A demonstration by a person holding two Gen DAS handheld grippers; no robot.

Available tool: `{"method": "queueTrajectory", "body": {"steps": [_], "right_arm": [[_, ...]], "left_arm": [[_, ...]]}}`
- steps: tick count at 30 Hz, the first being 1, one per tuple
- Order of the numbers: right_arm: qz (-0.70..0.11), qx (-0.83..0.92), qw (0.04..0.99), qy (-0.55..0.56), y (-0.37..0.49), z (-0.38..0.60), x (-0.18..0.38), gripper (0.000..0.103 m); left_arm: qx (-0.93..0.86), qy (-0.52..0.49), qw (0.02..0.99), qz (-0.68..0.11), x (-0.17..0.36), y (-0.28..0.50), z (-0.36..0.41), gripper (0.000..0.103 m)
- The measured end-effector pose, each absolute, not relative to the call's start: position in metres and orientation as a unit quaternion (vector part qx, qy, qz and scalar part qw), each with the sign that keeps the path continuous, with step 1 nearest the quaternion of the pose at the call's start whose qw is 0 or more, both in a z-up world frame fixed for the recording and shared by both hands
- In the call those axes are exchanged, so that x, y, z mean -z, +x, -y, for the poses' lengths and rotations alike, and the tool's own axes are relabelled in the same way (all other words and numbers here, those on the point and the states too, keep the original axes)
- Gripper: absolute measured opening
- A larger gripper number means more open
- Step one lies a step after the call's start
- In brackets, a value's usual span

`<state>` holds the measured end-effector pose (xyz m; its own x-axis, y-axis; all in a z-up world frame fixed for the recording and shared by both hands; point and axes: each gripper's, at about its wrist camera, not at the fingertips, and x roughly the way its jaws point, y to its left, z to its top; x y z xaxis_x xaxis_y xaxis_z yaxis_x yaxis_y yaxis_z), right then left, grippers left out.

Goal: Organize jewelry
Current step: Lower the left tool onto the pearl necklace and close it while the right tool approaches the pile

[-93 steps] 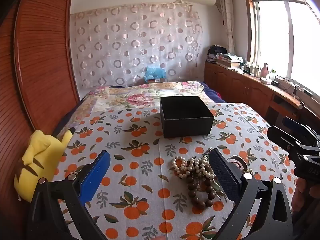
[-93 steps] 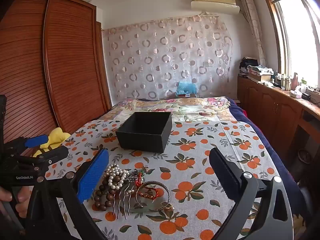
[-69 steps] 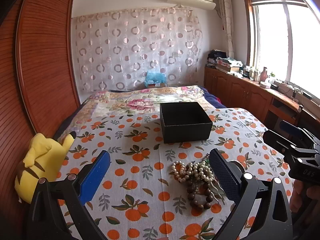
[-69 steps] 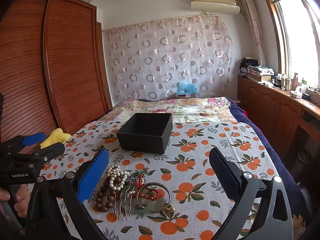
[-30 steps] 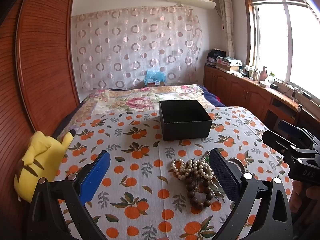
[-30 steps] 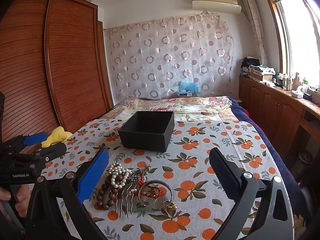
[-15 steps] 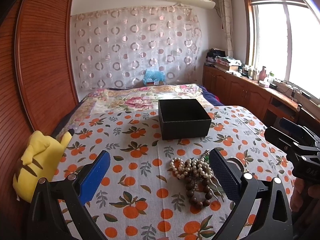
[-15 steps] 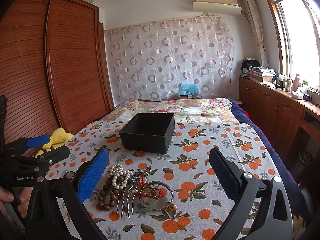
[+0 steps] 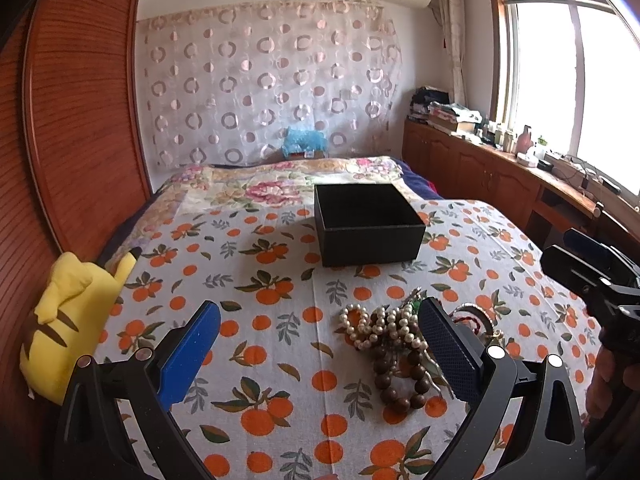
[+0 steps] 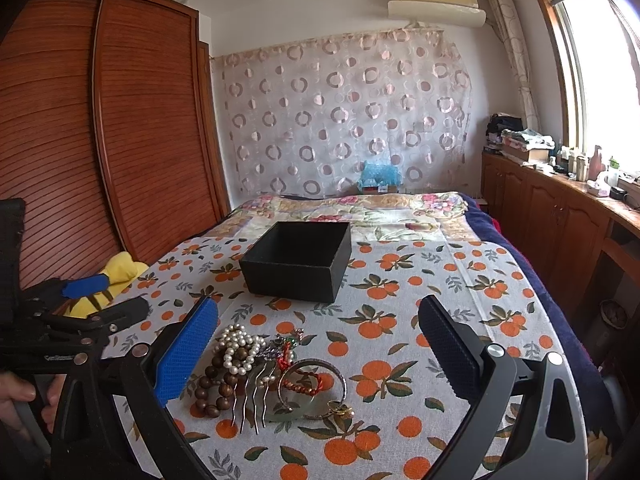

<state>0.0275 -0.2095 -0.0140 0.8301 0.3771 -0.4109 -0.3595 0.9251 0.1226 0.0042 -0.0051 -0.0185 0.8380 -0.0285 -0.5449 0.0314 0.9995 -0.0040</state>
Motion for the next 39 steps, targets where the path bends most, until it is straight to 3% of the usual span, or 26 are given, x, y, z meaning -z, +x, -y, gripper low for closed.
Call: {"method": "queueTrajectory", "body": {"steps": [11, 17, 24, 27, 28, 29, 34, 39], "right_arm": [[-0.243, -0.207, 0.948, -0.002, 0.031, 0.214, 0.03, 0.1], [-0.263, -0.206, 0.943, -0.005, 0.035, 0.221, 0.043, 0.086], [-0.29, -0.217, 0.932, -0.009, 0.043, 0.221, 0.056, 0.063], [-0.298, -0.217, 0.93, -0.008, 0.045, 0.223, 0.061, 0.063], [-0.3, -0.216, 0.929, -0.008, 0.046, 0.224, 0.062, 0.063], [-0.301, -0.216, 0.929, -0.007, 0.046, 0.224, 0.063, 0.063], [-0.308, -0.219, 0.926, -0.01, 0.048, 0.224, 0.067, 0.063], [-0.317, -0.227, 0.92, -0.019, 0.05, 0.219, 0.072, 0.063]], "left_arm": [[0.066, 0.003, 0.941, -0.332, 0.038, 0.02, 0.01, 0.096], [0.09, 0.009, 0.933, -0.347, 0.045, 0.026, 0.017, 0.095], [0.14, -0.005, 0.918, -0.37, 0.051, 0.04, 0.029, 0.062], [0.149, -0.002, 0.912, -0.381, 0.054, 0.047, 0.035, 0.05], [0.149, 0.002, 0.911, -0.384, 0.055, 0.049, 0.037, 0.04], [0.151, 0.006, 0.909, -0.388, 0.056, 0.051, 0.039, 0.036], [0.163, 0.0, 0.901, -0.403, 0.06, 0.063, 0.043, 0.026], [0.166, -0.005, 0.895, -0.415, 0.066, 0.07, 0.042, 0.025]]}}
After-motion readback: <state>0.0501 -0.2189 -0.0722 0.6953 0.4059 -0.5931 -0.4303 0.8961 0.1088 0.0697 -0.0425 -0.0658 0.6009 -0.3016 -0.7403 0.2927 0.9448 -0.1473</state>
